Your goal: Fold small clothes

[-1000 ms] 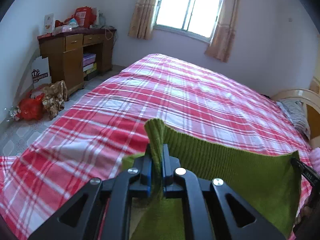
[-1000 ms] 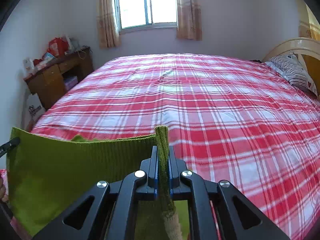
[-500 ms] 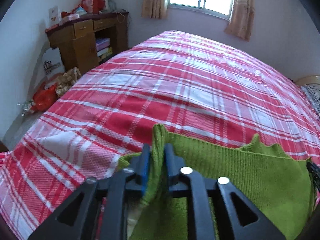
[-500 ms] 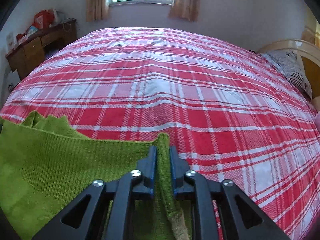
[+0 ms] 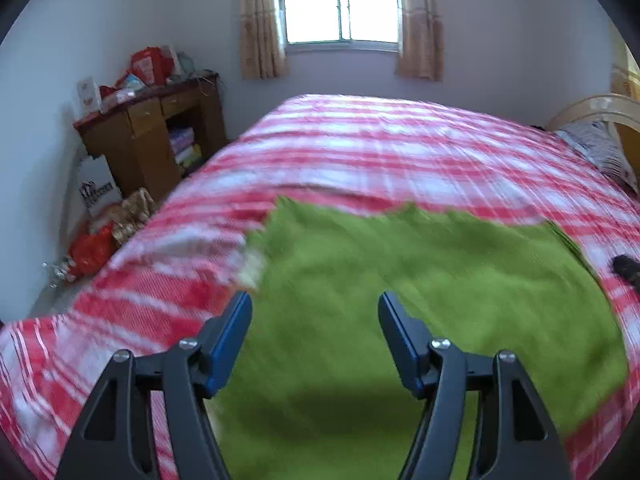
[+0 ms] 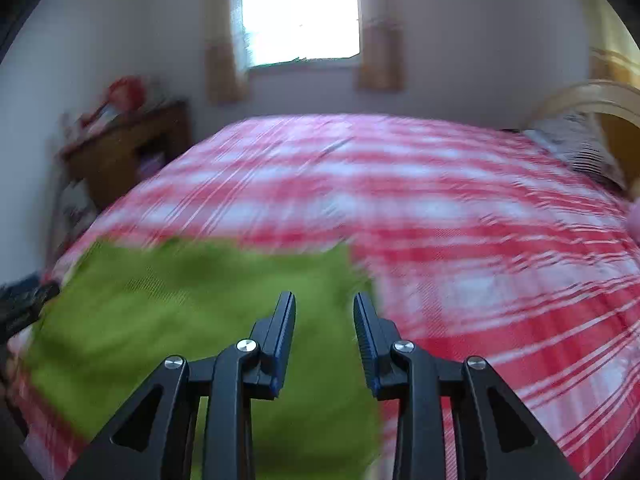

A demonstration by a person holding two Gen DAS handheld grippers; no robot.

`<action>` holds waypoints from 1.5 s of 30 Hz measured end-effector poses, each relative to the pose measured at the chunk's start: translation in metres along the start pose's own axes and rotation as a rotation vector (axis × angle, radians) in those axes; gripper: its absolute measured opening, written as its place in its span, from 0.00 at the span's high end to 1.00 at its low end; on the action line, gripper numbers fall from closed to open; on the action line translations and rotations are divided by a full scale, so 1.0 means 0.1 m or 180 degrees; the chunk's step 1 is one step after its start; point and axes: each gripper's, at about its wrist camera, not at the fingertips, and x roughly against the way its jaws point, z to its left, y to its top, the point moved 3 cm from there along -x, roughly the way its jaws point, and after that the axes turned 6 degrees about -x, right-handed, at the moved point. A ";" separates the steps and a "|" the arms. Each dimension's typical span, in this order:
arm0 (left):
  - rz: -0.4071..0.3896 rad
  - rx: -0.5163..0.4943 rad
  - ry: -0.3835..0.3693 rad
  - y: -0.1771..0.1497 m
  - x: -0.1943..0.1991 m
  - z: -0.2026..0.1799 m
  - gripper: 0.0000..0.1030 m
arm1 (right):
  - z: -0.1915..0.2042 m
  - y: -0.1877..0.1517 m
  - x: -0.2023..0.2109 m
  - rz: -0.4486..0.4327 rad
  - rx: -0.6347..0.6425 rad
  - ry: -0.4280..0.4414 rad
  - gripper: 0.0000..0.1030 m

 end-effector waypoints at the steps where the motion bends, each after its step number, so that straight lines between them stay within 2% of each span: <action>1: 0.0041 -0.0050 -0.0015 -0.08 0.00 -0.07 0.34 | 0.04 -0.11 -0.02 0.0076 0.0046 -0.0009 0.70; 4: 0.0205 -0.0194 0.0045 -0.24 -0.07 -0.23 0.34 | 0.02 -0.42 -0.25 0.0392 0.0112 -0.0175 0.70; 8: 0.0311 -0.0253 0.0118 -0.31 -0.10 -0.30 0.34 | -0.12 -0.48 -0.27 0.0351 -0.0077 -0.0116 0.70; 14: 0.0352 -0.0210 0.0166 -0.38 0.09 -0.22 0.30 | -0.08 -0.49 -0.27 0.0303 0.0040 -0.0220 0.69; 16: 0.0318 -0.0200 0.0190 -0.38 0.16 -0.18 0.21 | -0.10 -0.47 -0.22 0.0278 0.0001 -0.0308 0.70; 17: 0.0285 -0.0198 0.0204 -0.39 0.21 -0.14 0.18 | -0.11 -0.45 -0.12 0.0180 -0.0021 -0.0490 0.70; 18: 0.0256 -0.0196 0.0215 -0.41 0.24 -0.12 0.13 | -0.07 -0.45 0.00 0.0063 -0.0054 -0.0548 0.70; 20: 0.0167 -0.0126 0.0267 -0.41 0.32 -0.01 0.08 | 0.10 -0.46 0.25 -0.0095 -0.0118 -0.0306 0.69; 22: 0.0123 0.0022 0.0293 -0.44 0.36 0.10 0.08 | 0.38 -0.50 0.38 -0.0072 -0.0040 -0.0044 0.69; 25: 0.0102 0.0494 0.0202 -0.53 0.36 0.35 0.08 | 0.77 -0.62 0.40 0.0033 0.0163 0.0268 0.69; 27: 0.0136 0.0650 0.0165 -0.58 0.31 0.45 0.08 | 0.92 -0.72 0.32 0.0108 0.0313 0.0313 0.69; 30: 0.0163 0.0762 0.0141 -0.63 0.19 0.58 0.08 | 1.00 -0.98 0.05 0.0352 0.0452 0.0227 0.69; 31: 0.0170 0.0817 0.0109 -0.64 0.17 0.62 0.08 | 0.99 -1.01 0.05 0.0293 0.0438 0.0244 0.69; 33: 0.0188 0.1056 -0.0038 -0.69 0.11 0.69 0.08 | 0.97 -0.99 0.11 0.0228 0.0419 0.0277 0.65; 35: 0.0193 0.1410 -0.0297 -0.74 0.03 0.72 0.08 | 0.97 -1.00 0.09 0.0238 0.0413 0.0281 0.65; 37: 0.0231 0.1623 -0.0545 -0.77 -0.06 0.67 0.07 | 0.96 -1.00 0.09 0.0234 0.0420 0.0281 0.64; 39: 0.0134 0.1555 -0.0487 -0.72 -0.11 0.58 0.05 | 0.95 -1.00 0.08 0.0222 0.0410 0.0298 0.64; 42: 0.0124 0.1482 -0.0428 -0.64 -0.22 0.48 0.05 | 0.91 -1.01 0.12 0.0219 0.0358 0.0361 0.64; 44: 0.0052 0.1574 -0.0556 -0.55 -0.29 0.46 0.06 | 0.89 -1.00 0.11 0.0221 0.0314 0.0409 0.64; 45: 0.0033 0.1625 -0.0631 -0.52 -0.32 0.46 0.10 | 0.87 -1.00 0.11 0.0224 0.0287 0.0438 0.63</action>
